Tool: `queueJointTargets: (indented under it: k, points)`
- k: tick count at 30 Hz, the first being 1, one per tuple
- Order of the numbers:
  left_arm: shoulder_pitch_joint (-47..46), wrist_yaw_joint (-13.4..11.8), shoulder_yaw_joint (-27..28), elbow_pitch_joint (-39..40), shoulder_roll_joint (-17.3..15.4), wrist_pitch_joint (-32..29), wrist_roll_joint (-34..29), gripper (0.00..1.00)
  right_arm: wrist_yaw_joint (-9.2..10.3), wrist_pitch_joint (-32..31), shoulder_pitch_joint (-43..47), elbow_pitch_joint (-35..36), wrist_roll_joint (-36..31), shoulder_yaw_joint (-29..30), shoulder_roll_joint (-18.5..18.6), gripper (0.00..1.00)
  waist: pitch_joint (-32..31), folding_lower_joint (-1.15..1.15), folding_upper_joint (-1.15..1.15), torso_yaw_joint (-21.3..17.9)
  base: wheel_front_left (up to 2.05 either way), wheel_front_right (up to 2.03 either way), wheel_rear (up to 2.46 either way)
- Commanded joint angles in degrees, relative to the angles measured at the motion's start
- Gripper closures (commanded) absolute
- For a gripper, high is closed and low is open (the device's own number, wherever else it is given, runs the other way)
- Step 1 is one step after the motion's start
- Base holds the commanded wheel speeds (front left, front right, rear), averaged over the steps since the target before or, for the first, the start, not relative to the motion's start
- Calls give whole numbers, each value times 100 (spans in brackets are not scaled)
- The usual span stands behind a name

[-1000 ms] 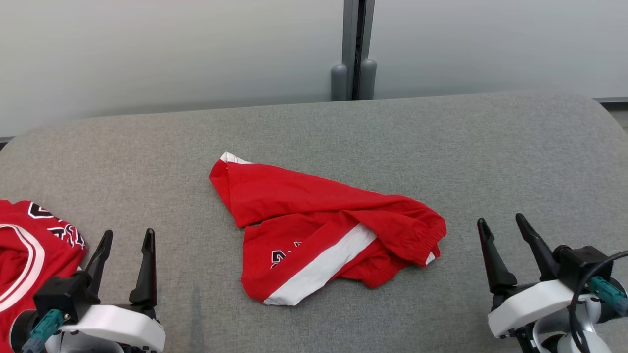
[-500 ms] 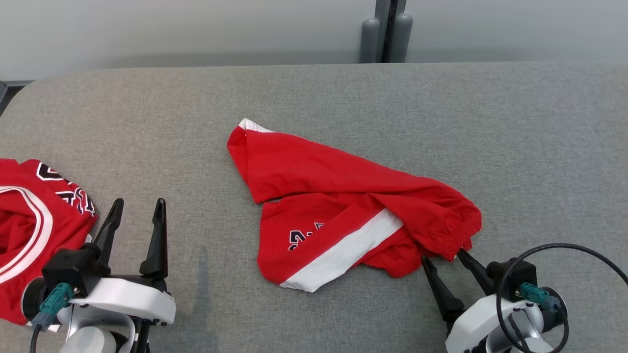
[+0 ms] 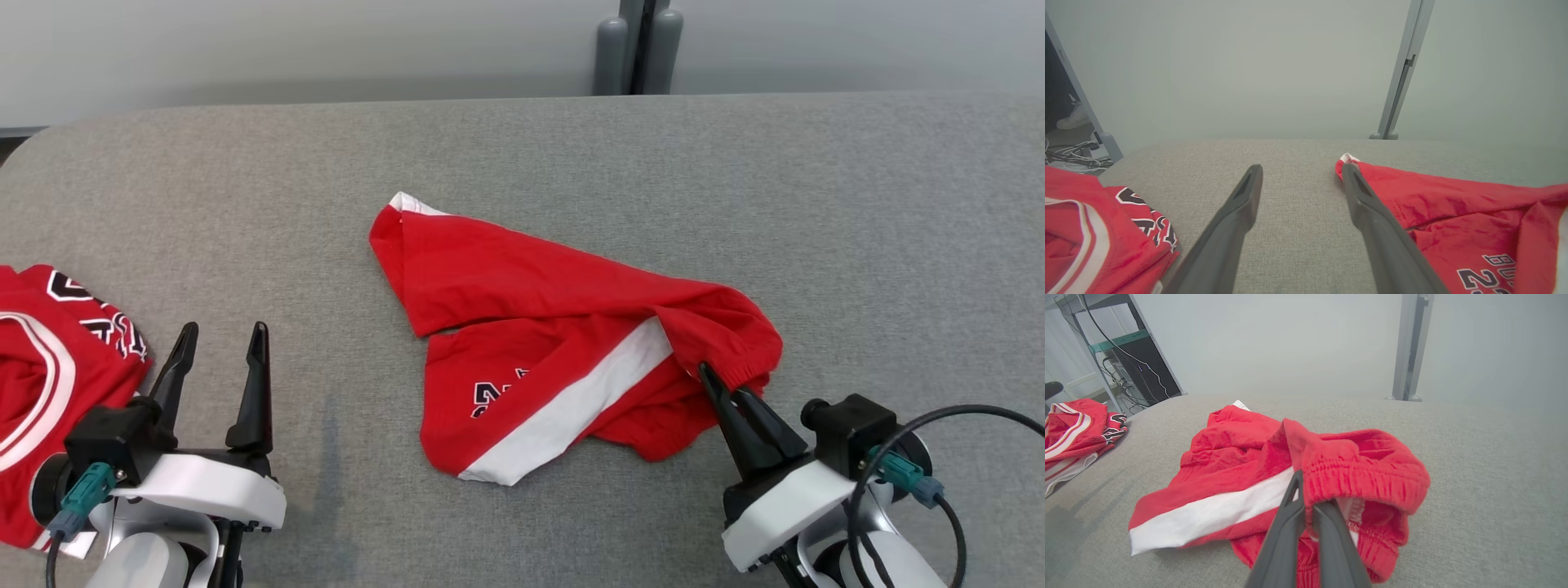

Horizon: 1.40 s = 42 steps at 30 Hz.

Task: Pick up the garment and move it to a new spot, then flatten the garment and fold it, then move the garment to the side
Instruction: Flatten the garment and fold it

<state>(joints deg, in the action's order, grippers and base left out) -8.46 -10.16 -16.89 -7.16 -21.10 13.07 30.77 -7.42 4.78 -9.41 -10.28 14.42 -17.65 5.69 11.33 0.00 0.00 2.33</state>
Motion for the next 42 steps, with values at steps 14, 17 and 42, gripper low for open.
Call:
queueJointTargets:
  k: [14,17,42]
  points:
    - [-136,-71,8,58,-110,-39,-13,0,-13,-454,-87,1435,-41,370,119,100,33,0,0,-239,0,0,0]
    - [-197,-56,-25,78,-112,-58,-33,0,-13,-493,-129,1336,10,587,109,100,107,0,0,-215,0,0,0]
    - [-926,181,-228,-59,34,59,-122,0,-13,-145,-1964,-1707,748,905,275,100,1167,0,0,144,0,0,0]
